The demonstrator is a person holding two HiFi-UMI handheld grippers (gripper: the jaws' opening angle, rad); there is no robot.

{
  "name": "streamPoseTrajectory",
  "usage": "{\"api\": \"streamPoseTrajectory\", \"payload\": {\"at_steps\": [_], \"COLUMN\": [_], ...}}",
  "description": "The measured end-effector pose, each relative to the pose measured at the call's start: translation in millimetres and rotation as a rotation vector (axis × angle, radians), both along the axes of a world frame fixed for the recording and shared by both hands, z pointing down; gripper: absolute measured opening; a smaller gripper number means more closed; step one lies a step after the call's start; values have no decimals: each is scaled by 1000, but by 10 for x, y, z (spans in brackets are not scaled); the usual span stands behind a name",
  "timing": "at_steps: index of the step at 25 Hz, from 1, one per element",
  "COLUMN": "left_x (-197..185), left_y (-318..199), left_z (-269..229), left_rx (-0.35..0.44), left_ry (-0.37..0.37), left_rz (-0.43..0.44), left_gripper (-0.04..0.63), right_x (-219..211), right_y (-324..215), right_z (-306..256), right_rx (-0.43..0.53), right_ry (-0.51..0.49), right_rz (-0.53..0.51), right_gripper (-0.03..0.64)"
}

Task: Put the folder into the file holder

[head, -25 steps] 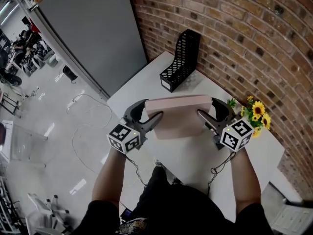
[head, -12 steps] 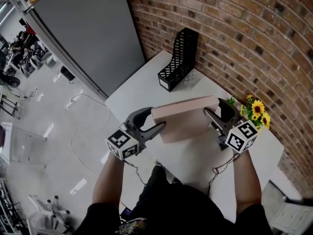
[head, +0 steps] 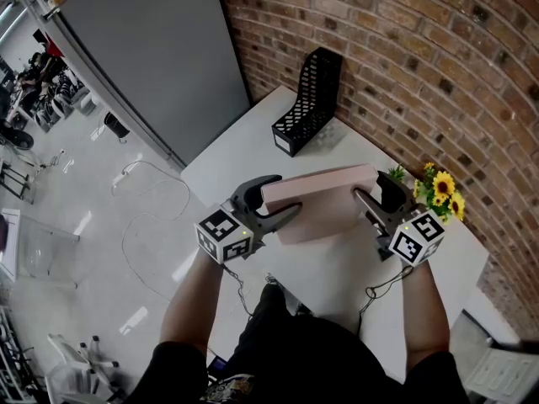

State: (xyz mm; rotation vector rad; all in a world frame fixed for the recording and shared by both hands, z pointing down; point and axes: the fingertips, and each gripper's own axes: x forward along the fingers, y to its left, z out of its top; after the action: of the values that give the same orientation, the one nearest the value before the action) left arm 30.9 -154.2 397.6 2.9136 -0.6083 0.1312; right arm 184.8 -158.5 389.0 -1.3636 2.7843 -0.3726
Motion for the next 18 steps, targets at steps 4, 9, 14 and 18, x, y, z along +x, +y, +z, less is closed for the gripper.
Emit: {"api": "streamPoseTrajectory", "payload": {"at_steps": [4,9,14,18], "left_x": [184,245,341,393], "left_y": [59,80,174,282], "left_z": [10,6,-30,-70], "left_rx": [9,21,53,71], "left_ry": [-25,-28,-21,-9], "left_rz": [36,1,-53,-113], "left_gripper": [290,270,244,207], "right_x": [-30,-21,45,85], "right_y": [75,85,33,3], "right_z": [-13,-23,-15,-29], "right_rx": [2,3,4,8], "right_ry": [4,-2,-8,-7], "right_rz": [-10,11,52,88], "right_gripper": [284,296,295,288]}}
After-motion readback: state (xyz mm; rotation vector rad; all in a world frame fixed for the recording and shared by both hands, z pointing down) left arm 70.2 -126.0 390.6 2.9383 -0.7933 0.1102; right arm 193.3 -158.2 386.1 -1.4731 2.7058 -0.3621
